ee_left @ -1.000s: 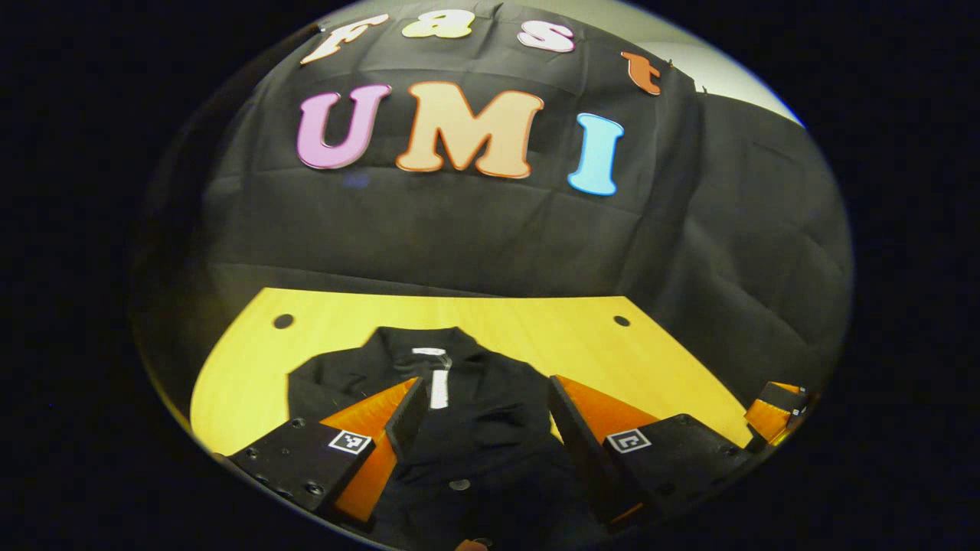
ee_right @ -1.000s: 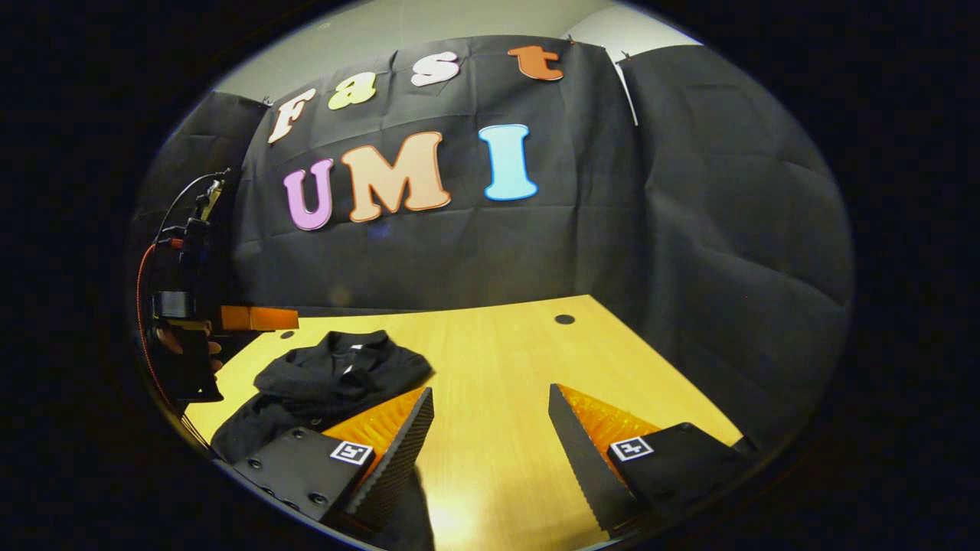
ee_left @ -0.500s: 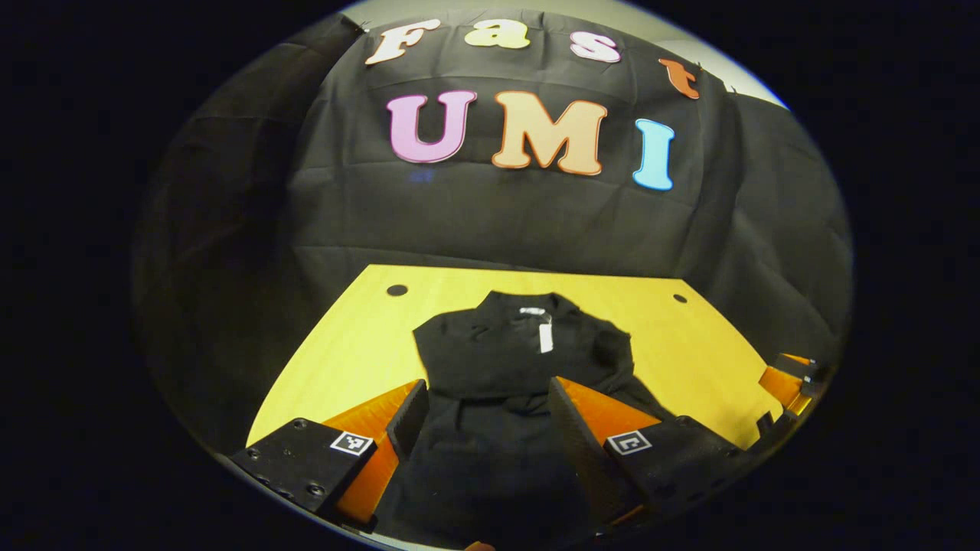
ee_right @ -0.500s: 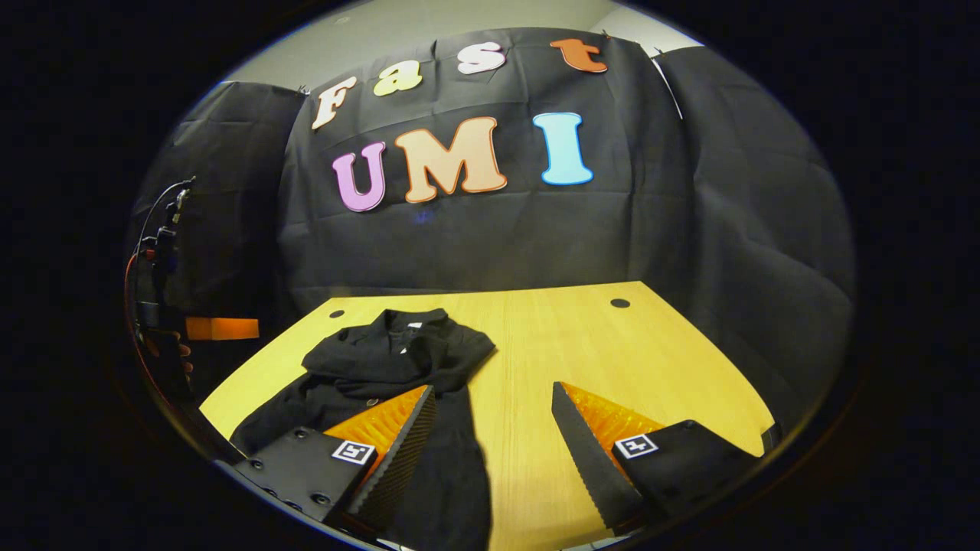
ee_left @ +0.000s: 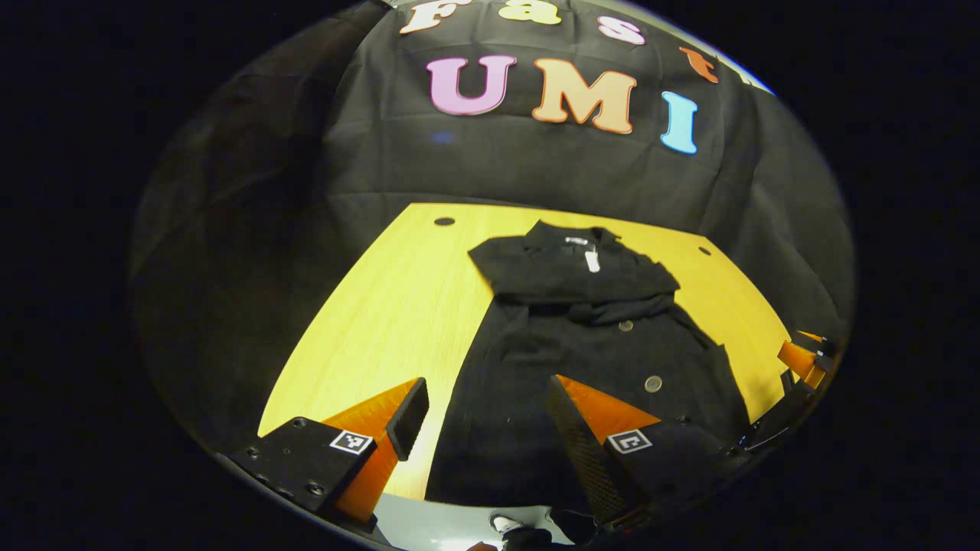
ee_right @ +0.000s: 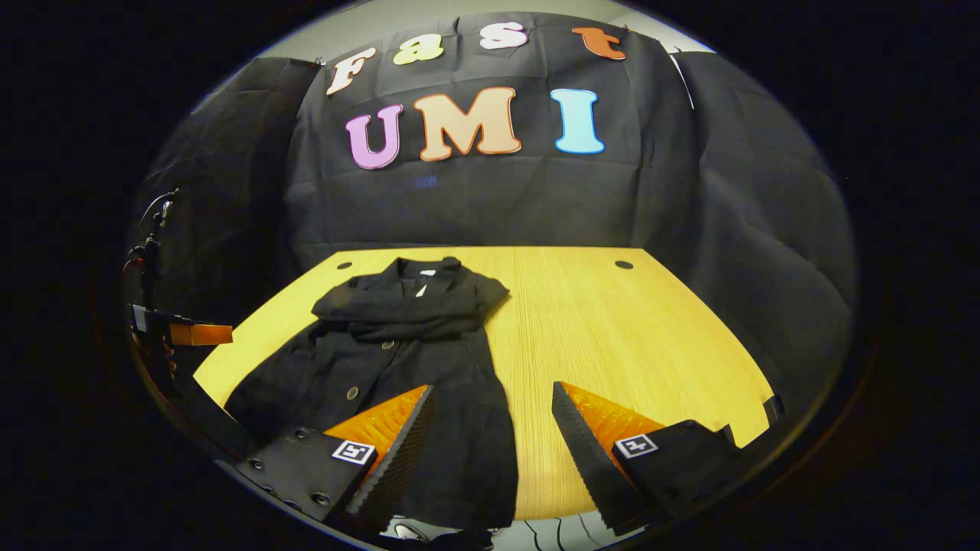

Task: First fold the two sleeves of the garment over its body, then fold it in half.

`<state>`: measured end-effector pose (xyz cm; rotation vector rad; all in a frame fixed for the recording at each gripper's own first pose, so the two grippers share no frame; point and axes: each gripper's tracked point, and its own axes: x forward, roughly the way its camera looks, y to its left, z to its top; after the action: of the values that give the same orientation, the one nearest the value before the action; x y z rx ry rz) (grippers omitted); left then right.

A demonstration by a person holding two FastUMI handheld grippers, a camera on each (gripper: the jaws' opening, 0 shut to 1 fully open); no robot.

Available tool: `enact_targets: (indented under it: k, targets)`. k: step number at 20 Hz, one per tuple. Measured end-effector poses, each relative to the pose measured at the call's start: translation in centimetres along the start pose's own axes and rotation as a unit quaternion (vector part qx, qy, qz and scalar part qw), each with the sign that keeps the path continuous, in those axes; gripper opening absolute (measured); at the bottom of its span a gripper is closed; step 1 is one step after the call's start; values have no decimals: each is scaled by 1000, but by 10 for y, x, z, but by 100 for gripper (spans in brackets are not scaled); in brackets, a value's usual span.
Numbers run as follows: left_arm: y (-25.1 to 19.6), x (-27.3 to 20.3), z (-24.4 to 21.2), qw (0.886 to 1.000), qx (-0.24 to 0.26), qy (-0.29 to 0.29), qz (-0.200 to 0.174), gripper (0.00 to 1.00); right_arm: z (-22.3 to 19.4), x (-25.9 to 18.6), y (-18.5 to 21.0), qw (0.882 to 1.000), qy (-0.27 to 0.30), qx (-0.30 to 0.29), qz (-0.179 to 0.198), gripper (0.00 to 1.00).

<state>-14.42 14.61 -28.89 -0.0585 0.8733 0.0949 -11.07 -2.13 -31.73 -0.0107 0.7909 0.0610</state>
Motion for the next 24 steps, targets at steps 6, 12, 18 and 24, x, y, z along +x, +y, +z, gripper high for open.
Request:
enact_targets:
  k: [6,12,18,24]
  targets:
    - [20,1,-57,998,16,51,18,95,-57,8,1,998,62,-18,-10,93]
    - [27,11,-102,995,4,93,23,96,-103,14,6,993,119,-16,-12,94]
    - [25,20,-108,996,43,79,-2,95,-129,24,13,987,163,-5,-9,96]
    - [19,22,-108,998,31,41,-26,59,-132,27,30,990,142,-1,15,66]
